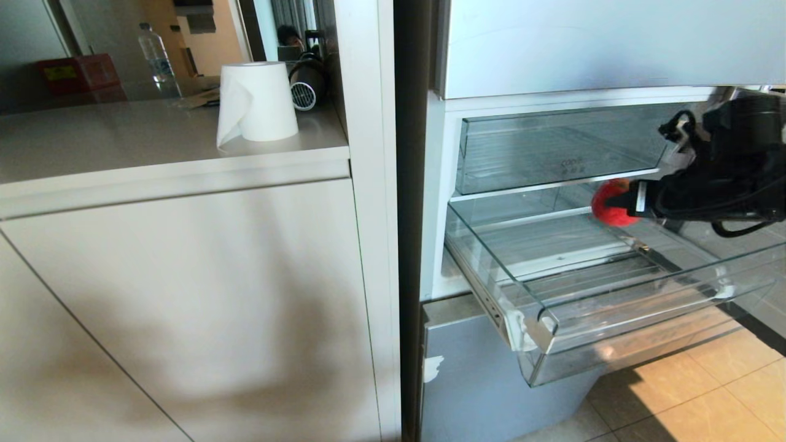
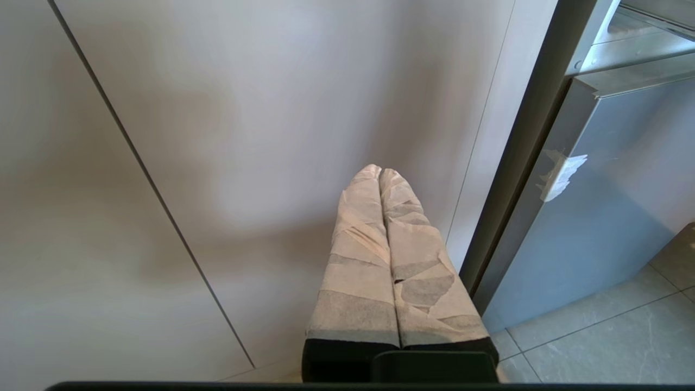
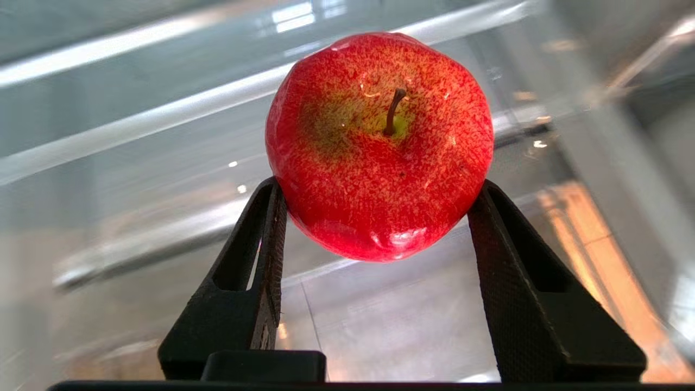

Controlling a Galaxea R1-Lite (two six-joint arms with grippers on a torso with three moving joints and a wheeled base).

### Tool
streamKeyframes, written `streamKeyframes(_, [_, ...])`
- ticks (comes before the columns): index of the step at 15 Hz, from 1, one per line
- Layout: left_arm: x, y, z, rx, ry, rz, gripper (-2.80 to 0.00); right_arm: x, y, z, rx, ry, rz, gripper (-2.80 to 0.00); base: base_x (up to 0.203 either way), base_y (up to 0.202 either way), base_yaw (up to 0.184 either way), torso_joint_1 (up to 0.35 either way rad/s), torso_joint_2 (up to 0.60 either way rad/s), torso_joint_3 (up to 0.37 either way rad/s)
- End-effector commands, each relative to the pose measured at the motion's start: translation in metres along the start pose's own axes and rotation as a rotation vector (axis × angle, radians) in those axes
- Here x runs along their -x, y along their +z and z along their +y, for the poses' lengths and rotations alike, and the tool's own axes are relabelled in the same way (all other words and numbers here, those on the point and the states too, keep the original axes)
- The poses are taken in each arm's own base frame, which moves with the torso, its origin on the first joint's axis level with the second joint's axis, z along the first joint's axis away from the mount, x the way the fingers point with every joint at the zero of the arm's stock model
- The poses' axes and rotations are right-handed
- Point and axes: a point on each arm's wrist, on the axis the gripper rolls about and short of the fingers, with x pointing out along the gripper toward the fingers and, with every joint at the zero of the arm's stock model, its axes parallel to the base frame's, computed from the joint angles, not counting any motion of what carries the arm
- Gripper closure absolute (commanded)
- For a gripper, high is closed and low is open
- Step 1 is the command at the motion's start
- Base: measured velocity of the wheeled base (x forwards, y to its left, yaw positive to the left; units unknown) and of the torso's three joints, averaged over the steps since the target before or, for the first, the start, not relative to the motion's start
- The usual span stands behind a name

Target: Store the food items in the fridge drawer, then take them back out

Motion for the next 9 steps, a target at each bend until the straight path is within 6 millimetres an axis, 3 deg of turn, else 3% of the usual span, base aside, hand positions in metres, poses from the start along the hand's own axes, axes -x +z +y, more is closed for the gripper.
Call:
streamKeyframes(1, [0.000,0.000,0.000,0.000,0.000,0.000,0.00,0.068,0.011,0.001,-0.001,0.012,-0.115,0.00,0.000,0.000,0.000,0.000,0.00,0.000])
streamKeyframes(5, [0.000,0.000,0.000,0.000,-0.001,0.000,0.00,0.166,0.002,-0.007,-0.003,-0.001,-0.278,0.00,0.000,0.000,0.000,0.000,0.00,0.000])
streamKeyframes(7, [0.000,0.000,0.000,0.000,0.000,-0.001,0.00,0.215,-0.019,-0.010,0.002,-0.008,-0.355,0.00,0.000,0.000,0.000,0.000,0.00,0.000])
streamKeyframes(9, [0.000,0.000,0.000,0.000,0.000,0.000,0.00,0.259,-0.053,-0.012,0.016,-0.011,-0.427,0.00,0.000,0.000,0.000,0.000,0.00,0.000])
